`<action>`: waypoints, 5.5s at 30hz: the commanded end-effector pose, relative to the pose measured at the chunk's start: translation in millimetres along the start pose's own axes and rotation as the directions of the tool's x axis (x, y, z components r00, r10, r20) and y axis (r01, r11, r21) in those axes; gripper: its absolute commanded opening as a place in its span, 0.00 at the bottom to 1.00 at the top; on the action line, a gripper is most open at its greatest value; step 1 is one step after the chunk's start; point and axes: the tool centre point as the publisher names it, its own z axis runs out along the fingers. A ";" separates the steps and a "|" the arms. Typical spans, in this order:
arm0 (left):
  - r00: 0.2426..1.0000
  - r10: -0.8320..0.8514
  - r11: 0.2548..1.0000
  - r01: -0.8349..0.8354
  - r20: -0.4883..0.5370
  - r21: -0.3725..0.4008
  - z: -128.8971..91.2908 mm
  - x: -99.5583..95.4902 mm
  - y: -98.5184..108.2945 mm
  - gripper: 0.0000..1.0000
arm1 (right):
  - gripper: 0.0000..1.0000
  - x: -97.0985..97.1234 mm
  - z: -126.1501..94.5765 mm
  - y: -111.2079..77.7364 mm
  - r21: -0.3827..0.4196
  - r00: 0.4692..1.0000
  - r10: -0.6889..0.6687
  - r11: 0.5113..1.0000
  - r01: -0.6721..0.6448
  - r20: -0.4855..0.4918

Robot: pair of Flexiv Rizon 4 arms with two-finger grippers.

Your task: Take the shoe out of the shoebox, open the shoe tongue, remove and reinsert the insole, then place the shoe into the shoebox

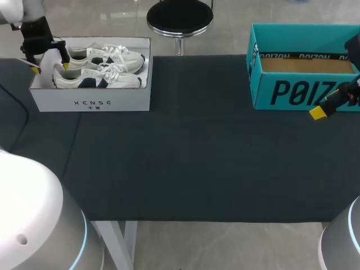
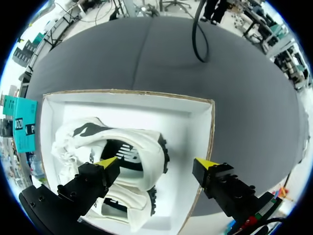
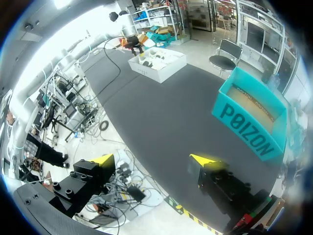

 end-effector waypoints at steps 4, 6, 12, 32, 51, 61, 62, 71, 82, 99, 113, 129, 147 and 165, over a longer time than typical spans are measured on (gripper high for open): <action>1.000 -0.019 1.000 0.019 0.005 -0.016 5.7 1.9 3.5 0.03 | 1.00 -1.5 1.2 1.9 0.004 1.000 0.000 1.000 0.000 -0.002; 1.000 -0.017 1.000 0.017 0.003 -0.024 7.3 1.7 3.8 0.00 | 1.00 -1.5 1.2 1.9 0.004 1.000 0.000 1.000 0.000 -0.002; 1.000 -0.003 1.000 0.003 0.000 -0.023 9.2 -0.5 -0.6 0.00 | 1.00 -1.5 1.2 1.9 0.004 1.000 0.000 1.000 0.000 -0.002; 0.999 0.027 0.998 -0.026 0.017 -0.052 -11.8 -1.7 -5.9 0.00 | 1.00 -1.5 1.2 1.9 0.004 1.000 0.000 1.000 0.000 -0.002; 0.996 -0.006 0.996 0.014 0.090 -0.085 -45.3 -19.0 -6.2 0.00 | 1.00 -1.5 1.2 1.9 0.004 1.000 0.000 1.000 0.000 -0.002; 0.997 0.000 0.997 0.006 0.078 -0.071 -36.0 -18.9 -9.9 0.00 | 1.00 -1.5 1.2 1.9 0.004 1.000 0.000 1.000 0.000 -0.002; 0.996 -0.002 0.997 0.008 0.085 -0.073 -38.1 -19.9 -10.0 0.00 | 1.00 -1.5 1.2 1.9 0.004 1.000 0.000 1.000 0.000 -0.002; 0.992 -0.002 0.996 0.013 0.127 -0.088 -57.6 -25.5 -10.6 0.00 | 1.00 -1.5 1.2 1.9 0.004 1.000 0.000 1.000 0.000 -0.002; 0.984 -0.013 0.993 0.034 0.176 -0.117 -89.4 -32.7 -4.3 0.00 | 1.00 -1.5 1.2 1.9 0.004 1.000 0.000 1.000 0.000 -0.002; 0.963 -0.011 0.983 0.060 0.269 -0.174 -217.3 -74.6 -30.1 0.00 | 1.00 -1.5 1.2 1.9 0.004 1.000 0.000 1.000 0.000 -0.002; 0.953 0.129 0.989 -0.102 0.274 -0.110 -221.6 -142.4 -120.6 0.00 | 1.00 -1.5 1.2 1.9 0.004 1.000 0.000 1.000 0.000 -0.002; 0.959 0.037 0.999 -0.044 0.282 0.020 -165.2 -250.2 -217.4 0.00 | 1.00 -1.5 1.2 1.9 0.004 1.000 0.000 1.000 0.000 -0.002; 0.951 0.012 0.998 -0.029 0.309 0.052 -85.9 -316.6 -288.4 0.00 | 1.00 -1.5 1.2 1.9 0.004 1.000 0.000 1.000 0.000 -0.002; 0.934 0.033 0.993 -0.072 0.356 0.097 -28.7 -342.6 -336.5 0.00 | 1.00 -1.5 1.2 1.9 0.004 1.000 0.000 1.000 0.000 -0.002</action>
